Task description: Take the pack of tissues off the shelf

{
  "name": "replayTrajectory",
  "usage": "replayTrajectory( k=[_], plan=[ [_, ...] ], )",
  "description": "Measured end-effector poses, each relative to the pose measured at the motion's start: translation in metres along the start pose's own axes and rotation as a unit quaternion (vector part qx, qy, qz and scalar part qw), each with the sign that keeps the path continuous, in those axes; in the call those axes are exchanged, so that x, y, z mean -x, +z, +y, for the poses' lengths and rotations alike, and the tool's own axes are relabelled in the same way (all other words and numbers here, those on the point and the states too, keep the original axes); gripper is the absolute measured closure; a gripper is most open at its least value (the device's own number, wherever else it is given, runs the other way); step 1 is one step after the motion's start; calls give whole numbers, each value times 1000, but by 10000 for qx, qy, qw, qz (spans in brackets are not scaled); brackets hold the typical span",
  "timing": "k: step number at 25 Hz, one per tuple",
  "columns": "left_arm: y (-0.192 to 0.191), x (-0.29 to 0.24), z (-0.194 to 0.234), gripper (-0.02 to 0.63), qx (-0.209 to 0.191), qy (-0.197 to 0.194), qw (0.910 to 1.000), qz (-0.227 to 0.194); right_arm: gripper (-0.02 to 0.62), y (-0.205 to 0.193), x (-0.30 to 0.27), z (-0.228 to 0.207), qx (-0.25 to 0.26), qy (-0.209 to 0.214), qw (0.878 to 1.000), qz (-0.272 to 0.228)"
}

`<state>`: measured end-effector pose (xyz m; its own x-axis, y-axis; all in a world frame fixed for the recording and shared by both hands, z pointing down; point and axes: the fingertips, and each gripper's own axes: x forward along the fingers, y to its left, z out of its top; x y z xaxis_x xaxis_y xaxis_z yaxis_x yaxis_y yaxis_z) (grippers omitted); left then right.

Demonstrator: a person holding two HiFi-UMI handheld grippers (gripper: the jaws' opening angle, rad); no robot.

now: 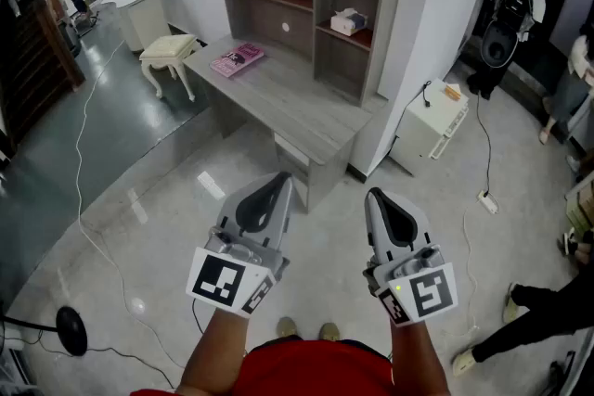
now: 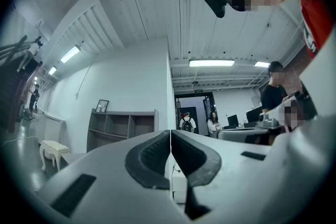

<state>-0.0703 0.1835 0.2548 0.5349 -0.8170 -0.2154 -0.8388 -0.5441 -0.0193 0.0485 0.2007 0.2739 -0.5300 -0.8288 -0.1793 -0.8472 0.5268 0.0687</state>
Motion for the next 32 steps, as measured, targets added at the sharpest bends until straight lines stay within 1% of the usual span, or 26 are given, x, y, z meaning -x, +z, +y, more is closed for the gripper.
replayTrajectory(
  k=[6, 17, 27, 32],
  plan=[
    [-2, 4, 5, 598, -32, -13, 10000, -42, 591, -2, -2, 6, 64, -17, 10000, -8],
    [-4, 18, 25, 598, 62, 36, 9999, -90, 591, -4, -13, 22, 14, -19, 10000, -44],
    [-1, 23, 60, 598, 122, -202, 9996, -174, 591, -13, -41, 53, 93, -153, 9998, 90],
    [-7, 13, 77, 598, 211, -249, 9993, -201, 591, -17, -59, 47, 186, -215, 9995, 161]
  ],
)
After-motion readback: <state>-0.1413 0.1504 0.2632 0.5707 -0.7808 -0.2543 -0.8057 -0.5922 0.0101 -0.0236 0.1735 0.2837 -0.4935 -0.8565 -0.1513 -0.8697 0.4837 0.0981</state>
